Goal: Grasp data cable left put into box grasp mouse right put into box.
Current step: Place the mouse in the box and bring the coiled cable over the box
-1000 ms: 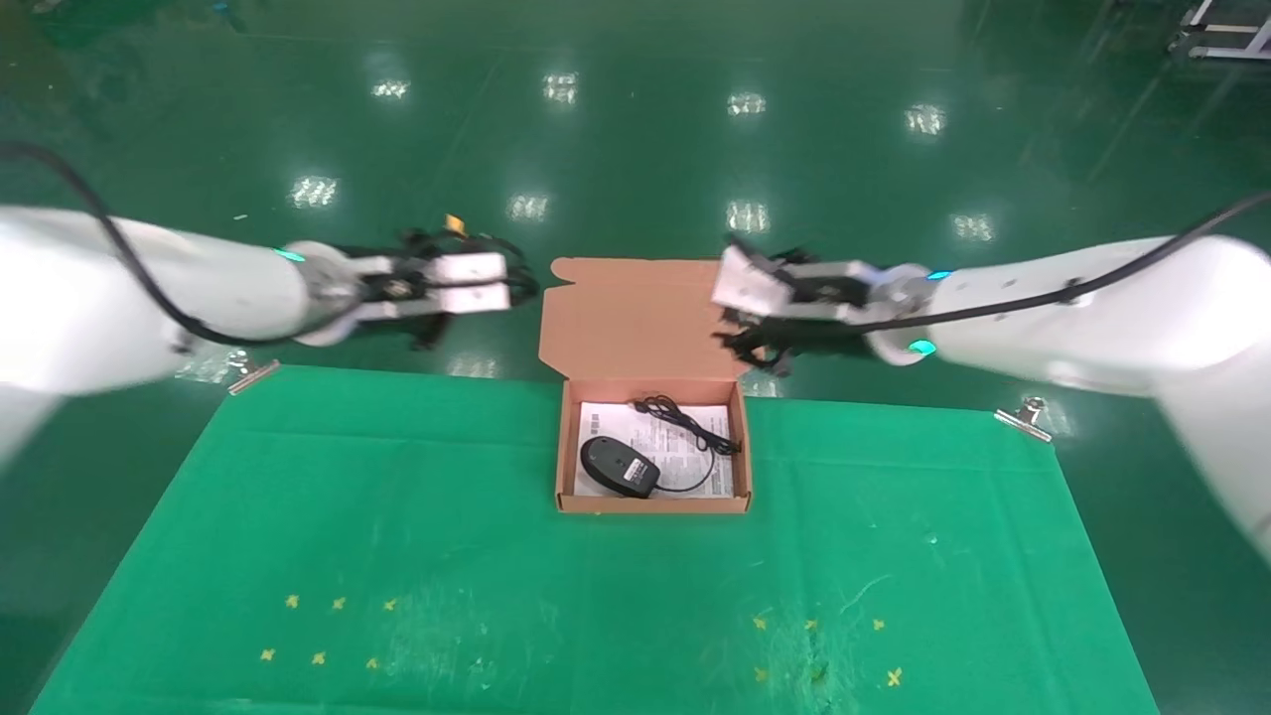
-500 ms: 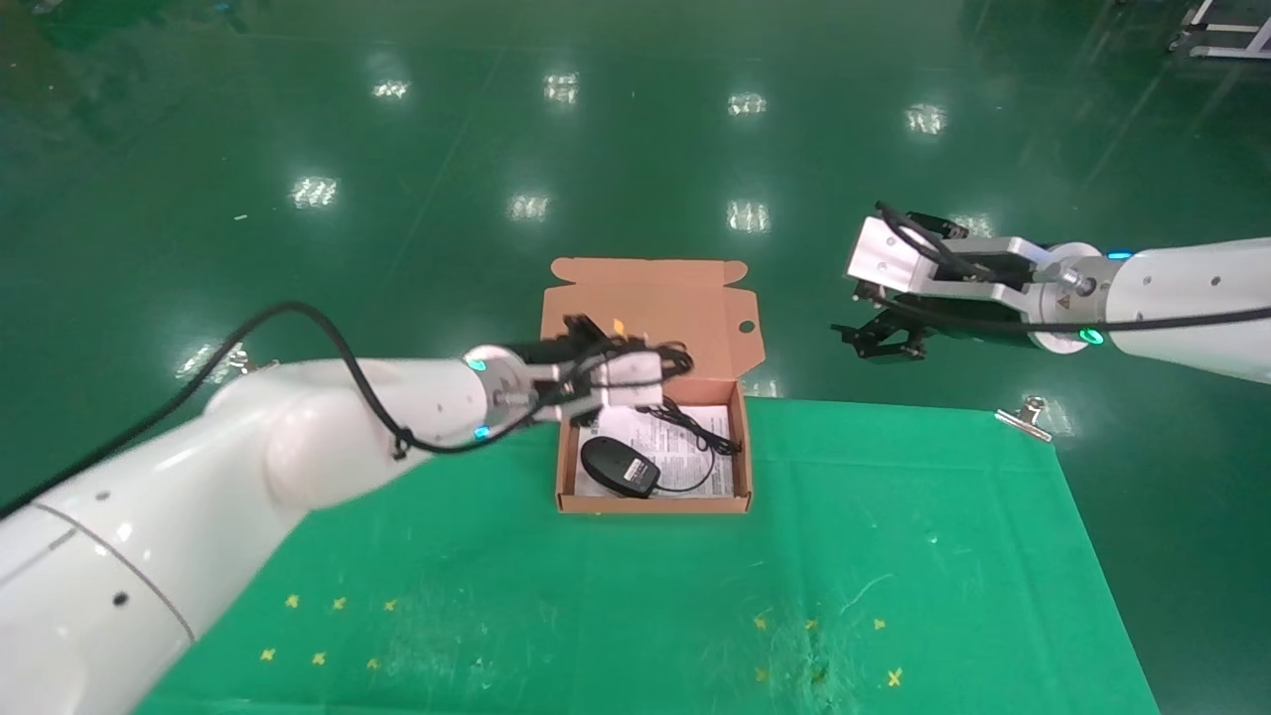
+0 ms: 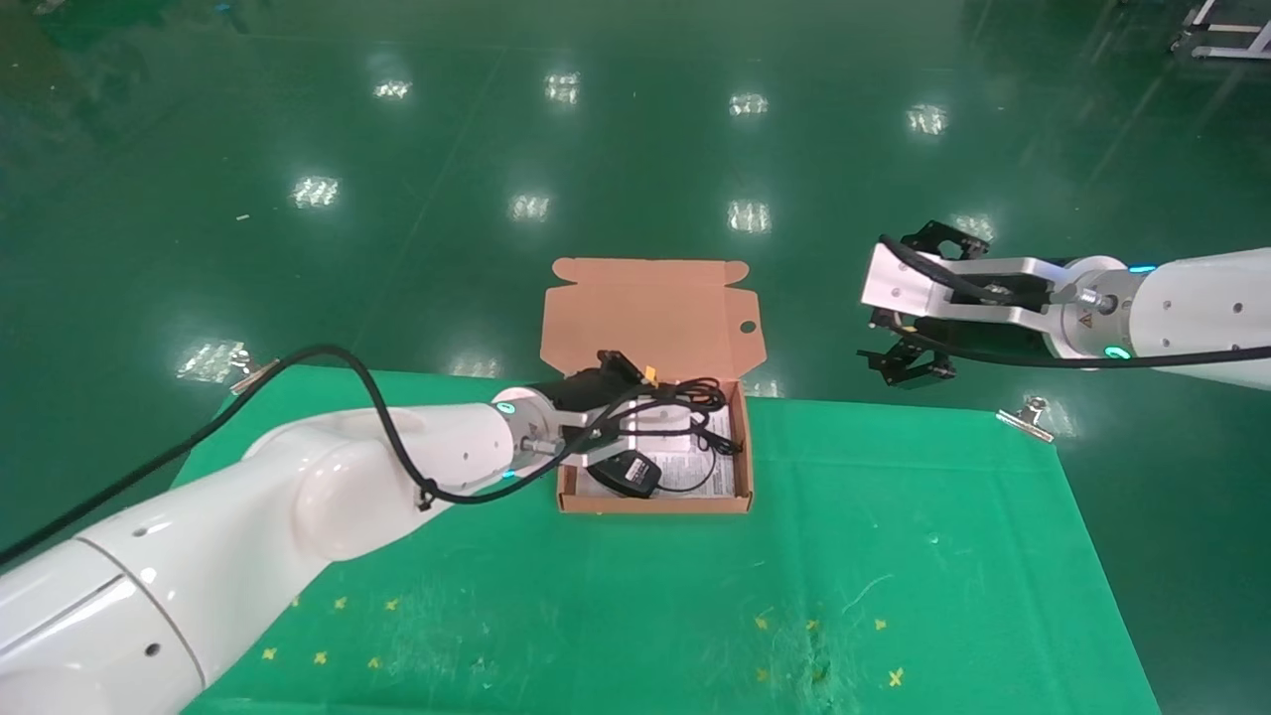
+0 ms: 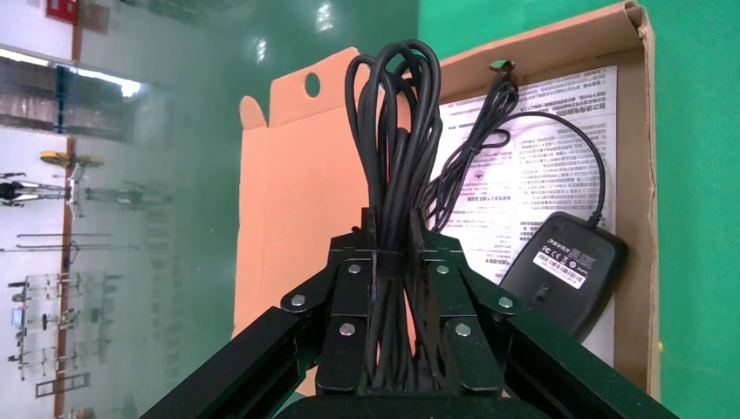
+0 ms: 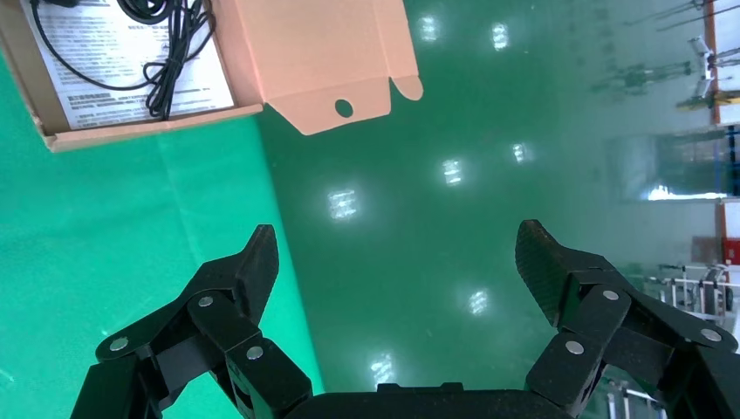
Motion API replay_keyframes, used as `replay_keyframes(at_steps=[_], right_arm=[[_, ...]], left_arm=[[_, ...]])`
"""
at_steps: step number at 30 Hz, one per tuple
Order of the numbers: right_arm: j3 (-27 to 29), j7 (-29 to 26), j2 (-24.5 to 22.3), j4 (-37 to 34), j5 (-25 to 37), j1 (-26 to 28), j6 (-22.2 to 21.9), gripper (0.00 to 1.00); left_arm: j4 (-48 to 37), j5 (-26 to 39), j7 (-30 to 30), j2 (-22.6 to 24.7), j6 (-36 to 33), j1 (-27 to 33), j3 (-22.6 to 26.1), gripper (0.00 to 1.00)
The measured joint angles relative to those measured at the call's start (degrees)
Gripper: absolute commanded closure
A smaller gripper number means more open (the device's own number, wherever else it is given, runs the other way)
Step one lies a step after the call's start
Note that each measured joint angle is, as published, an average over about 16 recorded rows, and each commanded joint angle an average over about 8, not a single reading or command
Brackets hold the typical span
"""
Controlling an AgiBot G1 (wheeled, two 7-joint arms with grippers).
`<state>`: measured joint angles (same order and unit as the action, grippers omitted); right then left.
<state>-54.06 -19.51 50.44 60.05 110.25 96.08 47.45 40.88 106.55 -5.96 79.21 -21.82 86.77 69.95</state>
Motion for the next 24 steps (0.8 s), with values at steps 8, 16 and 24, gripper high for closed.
replay_keyframes(at_steps=[8, 16, 24], right_arm=[[0.0, 0.1, 0.1, -0.2, -0.1, 0.1, 0.0, 0.0], [0.7, 1.4, 1.5, -1.6, 0.1, 2.1, -1.5, 0.0], [1.1, 4.6, 4.5, -5.5, 1.1, 6.9, -2.7, 0.0]], left_arm=[[0.4, 0.0, -0.1, -0.4, -0.1, 0.1, -0.1, 0.0], [0.3, 0.3, 0.5, -1.0, 2.9, 2.5, -0.6, 0.0], [-3.1, 0.9, 1.9, -0.9, 9.3, 7.7, -0.3, 0.0]])
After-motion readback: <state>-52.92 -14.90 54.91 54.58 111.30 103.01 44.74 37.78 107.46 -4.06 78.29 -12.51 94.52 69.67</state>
